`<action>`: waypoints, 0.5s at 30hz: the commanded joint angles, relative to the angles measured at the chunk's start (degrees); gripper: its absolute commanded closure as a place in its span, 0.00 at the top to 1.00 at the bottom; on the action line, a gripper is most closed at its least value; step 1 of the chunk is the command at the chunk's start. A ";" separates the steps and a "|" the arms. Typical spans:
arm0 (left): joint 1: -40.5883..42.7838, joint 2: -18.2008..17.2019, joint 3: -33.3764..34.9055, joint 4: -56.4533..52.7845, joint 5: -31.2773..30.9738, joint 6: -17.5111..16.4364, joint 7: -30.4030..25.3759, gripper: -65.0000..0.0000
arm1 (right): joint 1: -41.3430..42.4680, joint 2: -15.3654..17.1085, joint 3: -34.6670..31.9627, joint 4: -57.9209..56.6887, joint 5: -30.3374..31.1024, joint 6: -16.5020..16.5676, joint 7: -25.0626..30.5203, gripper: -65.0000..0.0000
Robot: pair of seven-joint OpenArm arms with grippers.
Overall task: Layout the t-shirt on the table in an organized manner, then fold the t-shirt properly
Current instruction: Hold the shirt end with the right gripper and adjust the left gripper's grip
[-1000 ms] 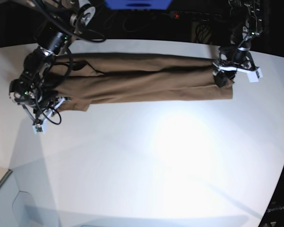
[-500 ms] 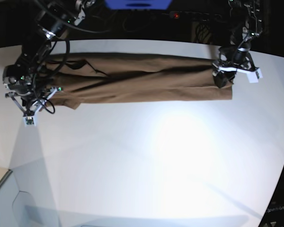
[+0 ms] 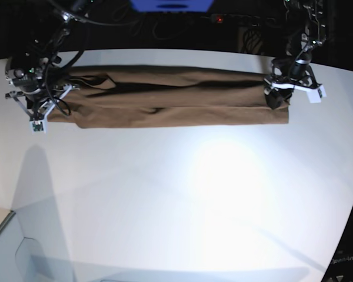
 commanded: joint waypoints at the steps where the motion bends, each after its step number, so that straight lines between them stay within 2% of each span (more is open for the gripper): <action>1: 0.66 -0.30 -0.09 0.46 0.09 0.95 1.15 0.43 | 0.58 0.26 0.04 -0.03 0.28 -0.25 0.65 0.00; 3: 0.75 -0.30 -0.09 0.46 0.09 0.86 1.15 0.45 | 0.76 0.34 0.22 -1.88 0.28 -0.25 0.74 0.00; 9: 1.36 -0.65 -0.09 2.31 0.09 0.86 1.15 0.63 | 1.72 1.49 0.30 -5.83 2.66 -0.25 0.83 0.00; 15: 2.24 -1.00 -0.45 6.35 0.09 0.86 1.15 0.65 | 1.81 2.19 0.30 -8.47 4.50 -0.25 0.83 0.00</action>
